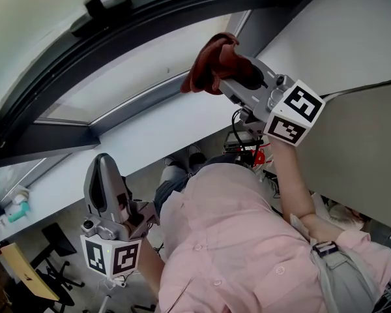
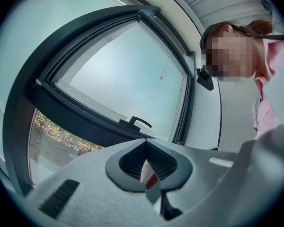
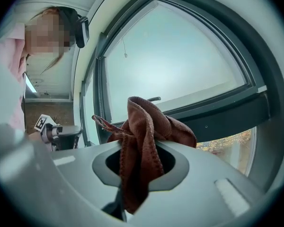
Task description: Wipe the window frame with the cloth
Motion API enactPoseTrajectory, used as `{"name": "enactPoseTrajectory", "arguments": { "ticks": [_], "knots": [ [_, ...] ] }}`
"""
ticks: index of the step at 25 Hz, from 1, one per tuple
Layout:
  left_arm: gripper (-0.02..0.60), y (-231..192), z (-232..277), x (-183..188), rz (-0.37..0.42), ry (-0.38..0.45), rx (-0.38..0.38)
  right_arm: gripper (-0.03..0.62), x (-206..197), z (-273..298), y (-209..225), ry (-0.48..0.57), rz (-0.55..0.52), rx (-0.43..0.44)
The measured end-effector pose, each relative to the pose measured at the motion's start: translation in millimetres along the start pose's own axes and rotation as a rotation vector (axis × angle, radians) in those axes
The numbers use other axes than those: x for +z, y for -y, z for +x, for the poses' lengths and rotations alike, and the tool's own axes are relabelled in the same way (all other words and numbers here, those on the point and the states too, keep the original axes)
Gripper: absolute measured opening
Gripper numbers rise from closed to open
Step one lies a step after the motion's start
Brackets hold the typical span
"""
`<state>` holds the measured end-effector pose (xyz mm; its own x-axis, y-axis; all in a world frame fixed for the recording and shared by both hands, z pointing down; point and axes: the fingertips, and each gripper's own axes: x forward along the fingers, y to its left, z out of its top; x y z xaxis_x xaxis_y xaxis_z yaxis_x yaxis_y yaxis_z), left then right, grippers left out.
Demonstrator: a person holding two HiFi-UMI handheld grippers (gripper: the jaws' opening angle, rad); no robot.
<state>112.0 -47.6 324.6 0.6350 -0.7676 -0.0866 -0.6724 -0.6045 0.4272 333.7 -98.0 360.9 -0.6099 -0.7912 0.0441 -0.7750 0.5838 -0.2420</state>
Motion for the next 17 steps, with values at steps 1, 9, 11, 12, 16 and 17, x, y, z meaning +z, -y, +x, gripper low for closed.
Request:
{"name": "enactPoseTrajectory", "arguments": {
  "ticks": [1, 9, 11, 12, 16, 17],
  "knots": [
    [-0.003, -1, -2, 0, -0.001, 0.001, 0.003, 0.069, -1, 1, -2, -0.007, -0.006, 0.001],
    [-0.003, 0, -11, 1, -0.002, 0.014, 0.012, 0.067, 3, 0, -12, -0.016, -0.029, 0.009],
    [-0.003, 1, -12, 1, -0.001, 0.015, 0.013, 0.067, 4, -1, -14, -0.013, -0.027, 0.015],
    [-0.003, 2, -13, 1, 0.0, 0.016, 0.013, 0.067, 4, -1, -15, -0.011, -0.025, 0.018],
    [-0.003, 2, -16, 2, 0.001, 0.02, 0.017, 0.067, 5, 0, -19, -0.005, -0.024, 0.029],
    [-0.003, 2, -17, 2, 0.001, 0.021, 0.019, 0.067, 6, 0, -21, -0.004, -0.025, 0.032]
  ]
}}
